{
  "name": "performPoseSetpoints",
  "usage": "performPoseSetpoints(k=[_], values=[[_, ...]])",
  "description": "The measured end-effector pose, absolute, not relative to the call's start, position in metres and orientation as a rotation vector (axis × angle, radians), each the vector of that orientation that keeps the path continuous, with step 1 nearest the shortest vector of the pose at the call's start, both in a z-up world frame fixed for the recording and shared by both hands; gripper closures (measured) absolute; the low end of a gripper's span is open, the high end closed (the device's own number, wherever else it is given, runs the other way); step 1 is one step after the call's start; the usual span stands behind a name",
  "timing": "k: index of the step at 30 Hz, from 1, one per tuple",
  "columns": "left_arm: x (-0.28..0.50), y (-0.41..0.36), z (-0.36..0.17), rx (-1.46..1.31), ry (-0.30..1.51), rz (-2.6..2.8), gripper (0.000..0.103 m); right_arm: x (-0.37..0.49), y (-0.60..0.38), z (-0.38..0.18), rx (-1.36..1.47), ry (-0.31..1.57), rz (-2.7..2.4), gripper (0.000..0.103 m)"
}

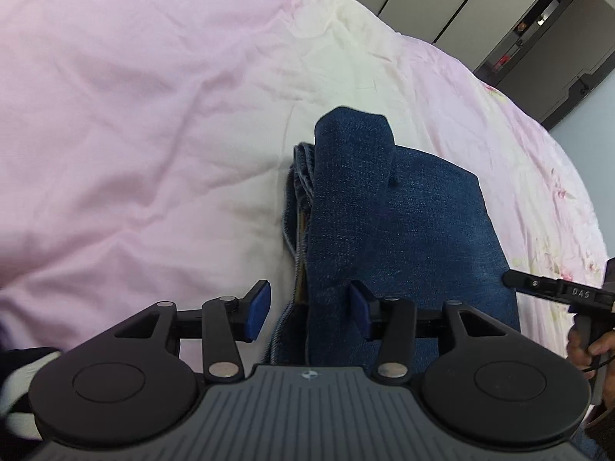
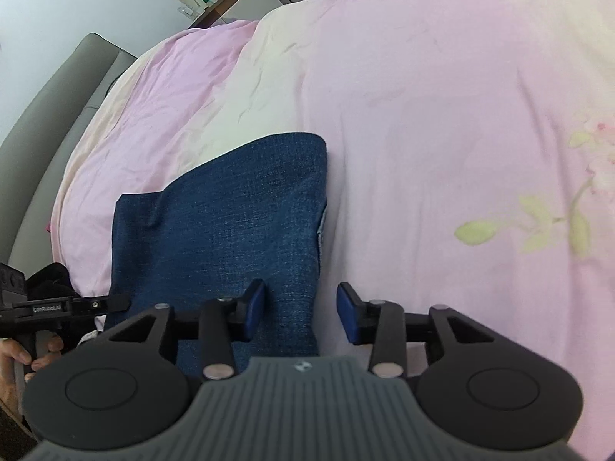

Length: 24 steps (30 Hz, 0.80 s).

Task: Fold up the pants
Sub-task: 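Open both grippers and withdraw them from the folded jeans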

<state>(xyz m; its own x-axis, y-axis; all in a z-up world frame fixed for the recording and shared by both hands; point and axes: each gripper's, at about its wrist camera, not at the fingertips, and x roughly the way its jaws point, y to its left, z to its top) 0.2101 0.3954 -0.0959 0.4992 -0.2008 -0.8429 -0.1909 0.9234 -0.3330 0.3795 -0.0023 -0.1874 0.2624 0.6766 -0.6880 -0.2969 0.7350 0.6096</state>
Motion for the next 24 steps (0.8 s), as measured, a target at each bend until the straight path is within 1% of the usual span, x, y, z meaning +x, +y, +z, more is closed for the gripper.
performPoseSetpoints(k=[3, 5, 11, 12, 15, 16, 17, 19, 20, 22, 24], values=[[0.201, 0.390, -0.074, -0.327, 1.035, 0.031, 0.051, 0.373, -0.005, -0.168, 0.292, 1.099, 0.621, 0.066], [0.191, 0.387, -0.057, -0.294, 1.008, 0.036, 0.051, 0.365, -0.006, -0.152, 0.211, 1.058, 0.607, 0.066], [0.159, 0.366, 0.012, -0.169, 0.901, 0.041, 0.051, 0.328, -0.017, -0.083, 0.082, 0.912, 0.641, 0.066], [0.152, 0.362, 0.024, -0.147, 0.881, 0.039, 0.051, 0.322, -0.018, -0.071, 0.062, 0.888, 0.649, 0.065], [0.131, 0.344, 0.067, -0.072, 0.817, 0.047, 0.050, 0.296, -0.023, -0.026, 0.019, 0.803, 0.677, 0.057], [0.122, 0.337, 0.081, -0.047, 0.793, 0.052, 0.049, 0.287, -0.025, -0.012, 0.010, 0.779, 0.686, 0.055], [0.113, 0.330, 0.094, -0.025, 0.769, 0.057, 0.048, 0.278, -0.027, 0.001, 0.004, 0.757, 0.693, 0.055], [0.093, 0.312, 0.117, 0.013, 0.726, 0.083, 0.039, 0.257, -0.033, 0.026, -0.008, 0.711, 0.704, 0.047], [0.083, 0.302, 0.125, 0.032, 0.704, 0.099, 0.038, 0.245, -0.036, 0.037, -0.014, 0.684, 0.705, 0.045], [0.063, 0.281, 0.136, 0.068, 0.649, 0.121, 0.030, 0.220, -0.041, 0.055, -0.026, 0.626, 0.710, 0.035], [0.042, 0.260, 0.139, 0.086, 0.590, 0.138, 0.025, 0.196, -0.048, 0.065, -0.030, 0.580, 0.705, 0.031]])
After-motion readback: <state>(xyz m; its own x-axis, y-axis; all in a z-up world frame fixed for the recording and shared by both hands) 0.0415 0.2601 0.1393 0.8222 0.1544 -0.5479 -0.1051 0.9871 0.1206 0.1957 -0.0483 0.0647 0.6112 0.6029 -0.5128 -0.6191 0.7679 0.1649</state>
